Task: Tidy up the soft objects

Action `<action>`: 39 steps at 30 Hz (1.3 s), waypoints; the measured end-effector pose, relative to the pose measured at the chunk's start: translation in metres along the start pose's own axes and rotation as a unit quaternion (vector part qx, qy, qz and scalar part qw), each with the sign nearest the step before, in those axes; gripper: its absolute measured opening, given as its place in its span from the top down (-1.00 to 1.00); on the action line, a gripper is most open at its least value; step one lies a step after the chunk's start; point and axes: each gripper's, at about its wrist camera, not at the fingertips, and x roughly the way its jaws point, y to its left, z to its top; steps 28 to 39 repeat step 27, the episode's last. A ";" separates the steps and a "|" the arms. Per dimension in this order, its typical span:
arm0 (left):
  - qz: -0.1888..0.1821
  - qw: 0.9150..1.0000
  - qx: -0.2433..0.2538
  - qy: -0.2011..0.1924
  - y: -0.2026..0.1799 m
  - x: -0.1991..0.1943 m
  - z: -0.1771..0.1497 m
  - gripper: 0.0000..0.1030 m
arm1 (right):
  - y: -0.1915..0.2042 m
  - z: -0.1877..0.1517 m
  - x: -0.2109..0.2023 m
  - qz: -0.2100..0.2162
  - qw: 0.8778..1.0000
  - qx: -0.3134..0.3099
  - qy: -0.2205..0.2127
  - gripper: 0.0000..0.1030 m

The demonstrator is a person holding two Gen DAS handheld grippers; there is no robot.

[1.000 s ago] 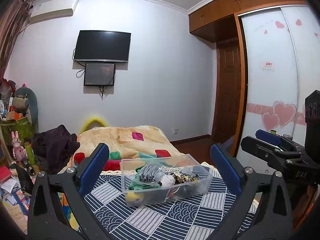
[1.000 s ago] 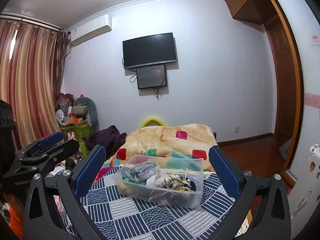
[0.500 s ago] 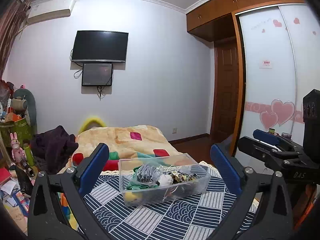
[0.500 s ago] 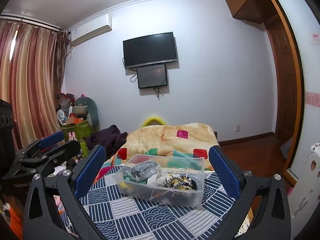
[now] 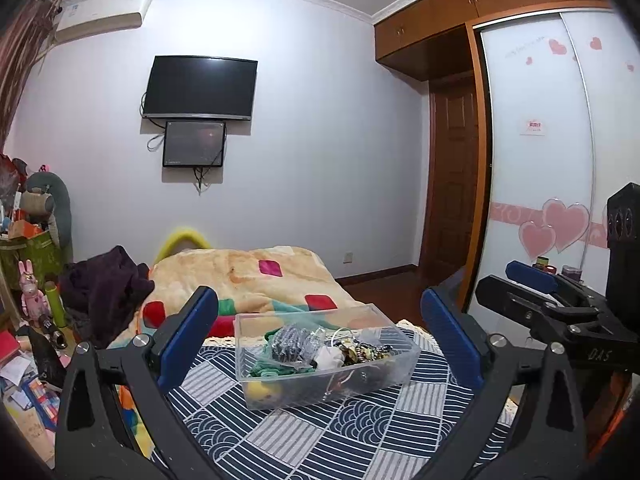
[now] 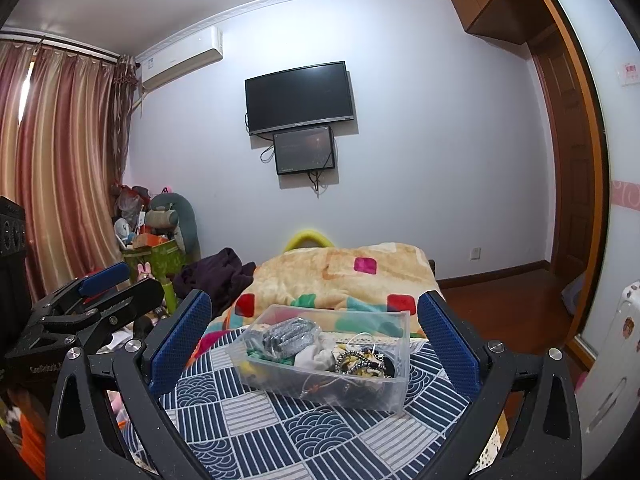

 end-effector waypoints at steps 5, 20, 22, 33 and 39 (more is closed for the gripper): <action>-0.010 1.000 -0.002 0.002 0.001 0.003 -0.001 -1.00 | -0.001 -0.001 0.000 0.000 1.000 0.001 0.001 -1.00; -0.005 1.000 -0.010 0.010 0.003 0.006 -0.002 -1.00 | 0.001 -0.004 0.000 0.000 1.000 0.003 0.005 -1.00; -0.004 1.000 -0.010 0.010 0.004 0.006 -0.003 -1.00 | 0.001 -0.004 0.000 0.000 1.000 0.003 0.006 -1.00; -0.009 1.000 -0.011 0.012 0.006 0.006 -0.002 -1.00 | 0.001 -0.005 0.001 -0.001 1.000 0.004 0.008 -1.00; -0.009 1.000 -0.011 0.012 0.006 0.006 -0.002 -1.00 | 0.001 -0.005 0.001 -0.001 1.000 0.004 0.008 -1.00</action>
